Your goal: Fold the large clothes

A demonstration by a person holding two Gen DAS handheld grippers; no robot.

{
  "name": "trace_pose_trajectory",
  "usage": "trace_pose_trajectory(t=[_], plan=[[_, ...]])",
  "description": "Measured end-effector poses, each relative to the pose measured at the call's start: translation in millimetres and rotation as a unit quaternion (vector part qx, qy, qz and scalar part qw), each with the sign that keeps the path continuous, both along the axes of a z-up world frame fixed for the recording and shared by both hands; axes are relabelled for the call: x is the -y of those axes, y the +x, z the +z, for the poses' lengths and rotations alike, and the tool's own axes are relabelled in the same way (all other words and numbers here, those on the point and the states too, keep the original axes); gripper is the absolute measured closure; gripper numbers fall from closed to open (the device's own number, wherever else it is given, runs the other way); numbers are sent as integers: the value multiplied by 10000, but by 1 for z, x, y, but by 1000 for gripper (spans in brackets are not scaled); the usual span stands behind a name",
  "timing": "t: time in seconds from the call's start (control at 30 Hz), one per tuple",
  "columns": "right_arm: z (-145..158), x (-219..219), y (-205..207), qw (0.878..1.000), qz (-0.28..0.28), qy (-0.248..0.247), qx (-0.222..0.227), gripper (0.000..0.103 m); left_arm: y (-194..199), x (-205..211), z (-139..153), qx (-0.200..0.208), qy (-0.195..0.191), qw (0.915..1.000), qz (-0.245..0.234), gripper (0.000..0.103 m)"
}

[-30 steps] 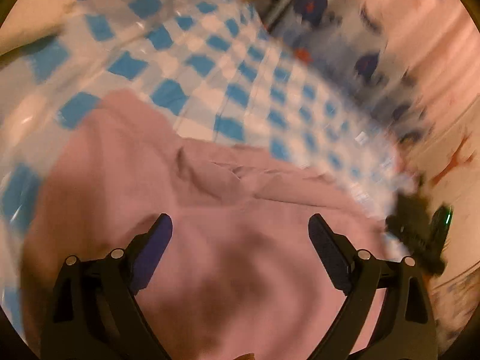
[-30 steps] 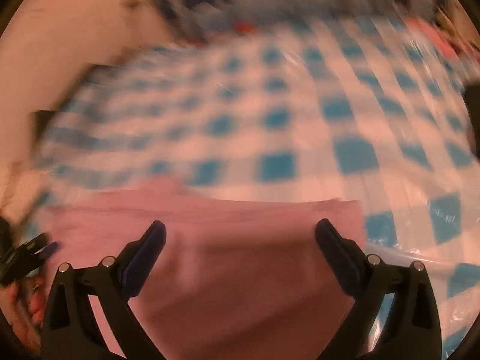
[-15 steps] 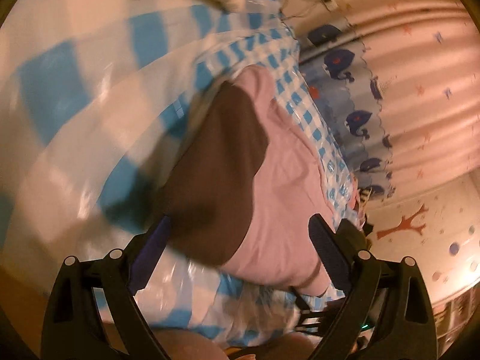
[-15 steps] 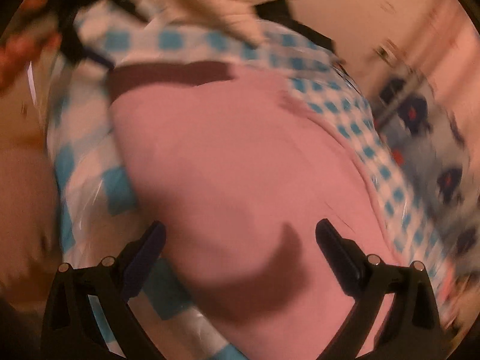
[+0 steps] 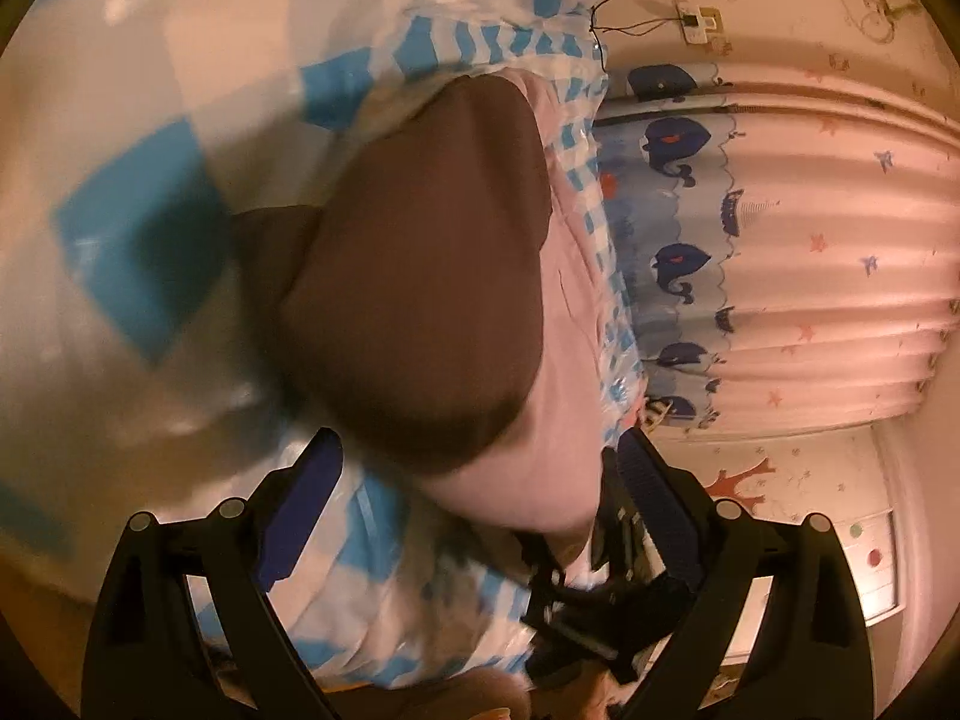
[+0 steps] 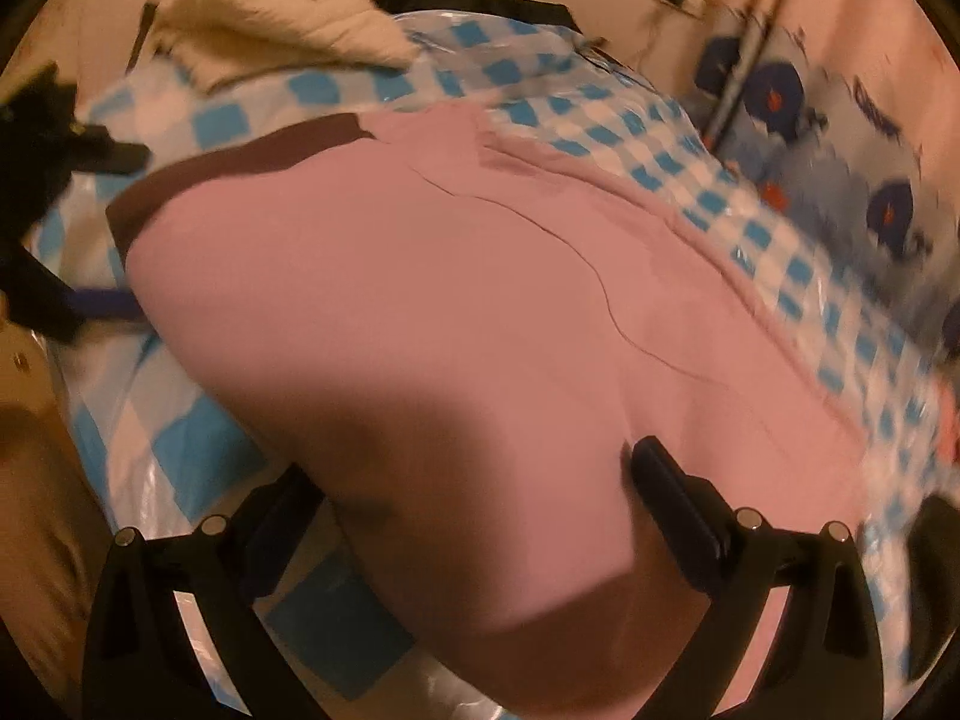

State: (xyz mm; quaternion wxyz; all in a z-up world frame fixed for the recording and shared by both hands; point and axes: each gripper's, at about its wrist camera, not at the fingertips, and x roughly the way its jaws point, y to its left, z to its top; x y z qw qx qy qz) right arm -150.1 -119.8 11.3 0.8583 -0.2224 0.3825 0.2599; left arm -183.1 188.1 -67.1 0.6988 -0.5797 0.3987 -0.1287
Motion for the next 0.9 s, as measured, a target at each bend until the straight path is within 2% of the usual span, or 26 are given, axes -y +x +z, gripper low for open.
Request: trace_pose_trajectory(t=[0.1,0.2,0.27,0.3,0.33,0.37,0.43,0.47,0.53,0.57,0.6,0.7,0.77,0.83,0.9], plan=[[2,3,4,9997,-79,166,-144,7,19,5,-12,-106,18,9999,46,14],[10,14,-8,9981,-218,428,-389,7,33,9,-26,-136,244,9993,243,14],[23,46,-22,9911,-517,1036,-658,7,35,7,-24,-23,215,9991,372,14],[31,79,-25,9803,-843,1539,-903,7,37,9,-23,-4,287,9989,364,14],[36,114,-28,9652,-1223,2023,-1117,7,37,8,-22,-14,319,9988,368,14],[36,156,-32,9402,-1713,2595,-1394,7,39,9,-21,-17,407,9985,366,14],[22,234,-38,8730,-2644,3610,-1942,7,42,14,-17,-12,602,9977,319,14],[8,275,-43,8276,-3111,4112,-2219,7,43,15,-16,-12,663,9973,313,14],[-15,324,-50,7662,-3597,4680,-2542,7,42,14,-16,-17,696,9970,327,14],[-26,340,-55,7423,-3673,4931,-2663,7,41,13,-17,-20,684,9971,345,14],[-35,348,-56,7251,-3693,5101,-2786,7,41,10,-18,-16,667,9971,355,14],[-59,352,-54,6874,-3807,5341,-3118,7,39,7,-18,12,601,9975,378,14],[-69,350,-49,6771,-3832,5440,-3142,7,37,5,-19,23,563,9977,378,14],[-68,347,-45,6725,-3792,5566,-3070,6,38,3,-19,35,518,9979,377,14],[-64,341,-39,6746,-3690,5635,-3021,6,38,2,-20,35,484,9981,379,14]])
